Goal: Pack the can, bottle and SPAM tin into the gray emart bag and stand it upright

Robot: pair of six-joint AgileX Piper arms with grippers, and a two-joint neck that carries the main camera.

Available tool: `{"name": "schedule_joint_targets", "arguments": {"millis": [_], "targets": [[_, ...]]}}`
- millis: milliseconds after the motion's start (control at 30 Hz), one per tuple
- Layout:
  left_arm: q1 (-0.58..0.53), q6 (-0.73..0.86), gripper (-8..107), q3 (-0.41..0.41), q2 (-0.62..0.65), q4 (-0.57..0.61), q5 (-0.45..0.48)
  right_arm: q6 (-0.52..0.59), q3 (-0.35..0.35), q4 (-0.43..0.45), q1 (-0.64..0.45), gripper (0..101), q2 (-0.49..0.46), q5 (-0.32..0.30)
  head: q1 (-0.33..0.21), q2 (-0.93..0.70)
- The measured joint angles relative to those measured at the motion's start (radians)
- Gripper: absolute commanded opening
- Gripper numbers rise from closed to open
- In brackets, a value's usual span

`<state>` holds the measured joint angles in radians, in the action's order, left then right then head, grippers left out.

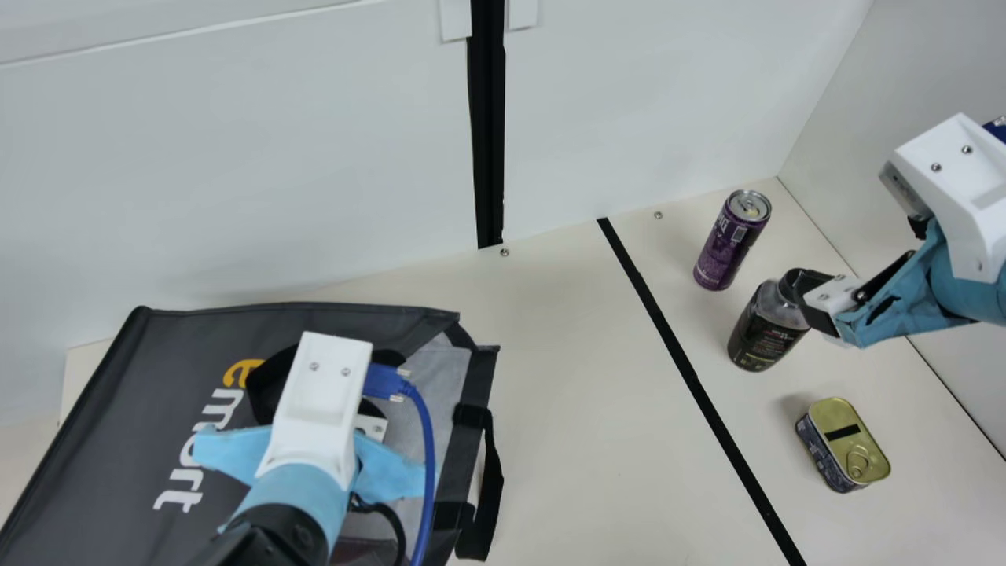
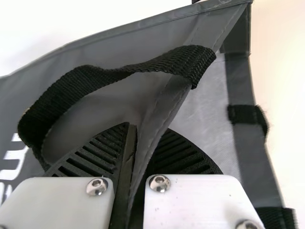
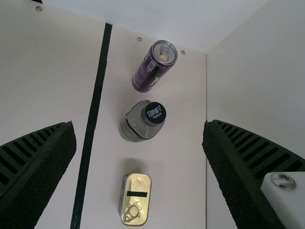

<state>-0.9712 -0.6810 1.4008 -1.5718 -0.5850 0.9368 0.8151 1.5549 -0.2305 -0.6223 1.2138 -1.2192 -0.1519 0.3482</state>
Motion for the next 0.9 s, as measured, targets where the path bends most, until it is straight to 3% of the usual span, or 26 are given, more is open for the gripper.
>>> {"name": "schedule_joint_targets", "arguments": {"millis": [500, 900], "targets": [[0.152, 0.153, -8, -0.083, 0.057, 0.297, -0.194, 0.000, 0.000, 0.000, 0.000, 95, 0.000, 0.000, 0.000, -0.002], [0.266, 0.363, -8, -0.131, 0.087, 0.601, -0.282, 0.000, 0.000, 0.000, 0.000, 95, 0.000, 0.000, 0.000, 0.000]]}}
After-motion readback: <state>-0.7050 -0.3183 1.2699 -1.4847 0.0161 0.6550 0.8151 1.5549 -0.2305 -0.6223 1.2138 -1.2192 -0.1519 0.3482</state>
